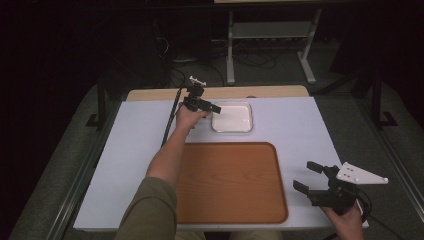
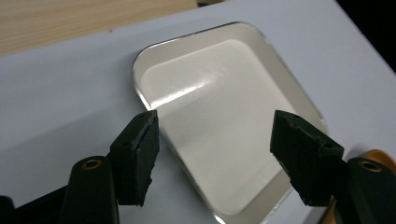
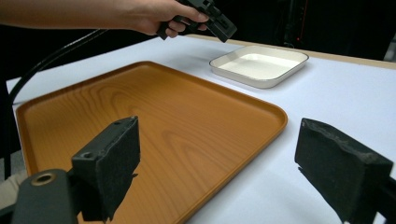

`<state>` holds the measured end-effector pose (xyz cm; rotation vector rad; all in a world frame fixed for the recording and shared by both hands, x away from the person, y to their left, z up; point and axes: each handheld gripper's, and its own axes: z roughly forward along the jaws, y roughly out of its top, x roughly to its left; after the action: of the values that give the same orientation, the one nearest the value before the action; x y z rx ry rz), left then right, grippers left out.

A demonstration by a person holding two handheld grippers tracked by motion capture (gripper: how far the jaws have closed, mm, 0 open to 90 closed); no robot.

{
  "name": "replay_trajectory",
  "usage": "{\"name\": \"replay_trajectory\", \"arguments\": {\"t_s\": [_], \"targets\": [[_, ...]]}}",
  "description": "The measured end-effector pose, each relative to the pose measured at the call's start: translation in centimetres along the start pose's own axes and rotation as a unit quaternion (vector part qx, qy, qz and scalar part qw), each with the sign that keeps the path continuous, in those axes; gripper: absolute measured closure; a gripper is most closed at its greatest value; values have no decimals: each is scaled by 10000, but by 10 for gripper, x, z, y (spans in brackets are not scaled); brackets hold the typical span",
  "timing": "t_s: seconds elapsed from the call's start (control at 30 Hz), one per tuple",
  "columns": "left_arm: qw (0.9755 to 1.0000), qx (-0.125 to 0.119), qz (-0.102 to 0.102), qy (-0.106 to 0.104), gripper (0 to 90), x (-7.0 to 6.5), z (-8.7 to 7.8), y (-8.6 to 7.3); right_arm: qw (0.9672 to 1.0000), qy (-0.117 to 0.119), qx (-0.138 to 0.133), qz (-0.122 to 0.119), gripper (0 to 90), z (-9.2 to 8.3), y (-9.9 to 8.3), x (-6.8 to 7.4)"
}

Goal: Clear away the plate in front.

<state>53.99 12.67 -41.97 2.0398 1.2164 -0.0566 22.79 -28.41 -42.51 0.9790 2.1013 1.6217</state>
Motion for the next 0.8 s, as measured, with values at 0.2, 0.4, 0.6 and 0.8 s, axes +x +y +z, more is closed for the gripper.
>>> {"name": "replay_trajectory", "arguments": {"t_s": [0.2,0.4,0.6,0.8], "targets": [[9990,215,-194,327,454,2,14,-4,10000,-6,42,-48,134,1,1,0],[9962,345,-329,727,598,0,25,-6,10000,-60,12,-9,134,0,1,-2],[9939,455,-365,931,734,-5,31,-9,9999,3,74,-94,134,4,3,0],[9931,431,-482,981,786,-5,32,-8,9998,18,106,-165,134,5,3,3]]}}
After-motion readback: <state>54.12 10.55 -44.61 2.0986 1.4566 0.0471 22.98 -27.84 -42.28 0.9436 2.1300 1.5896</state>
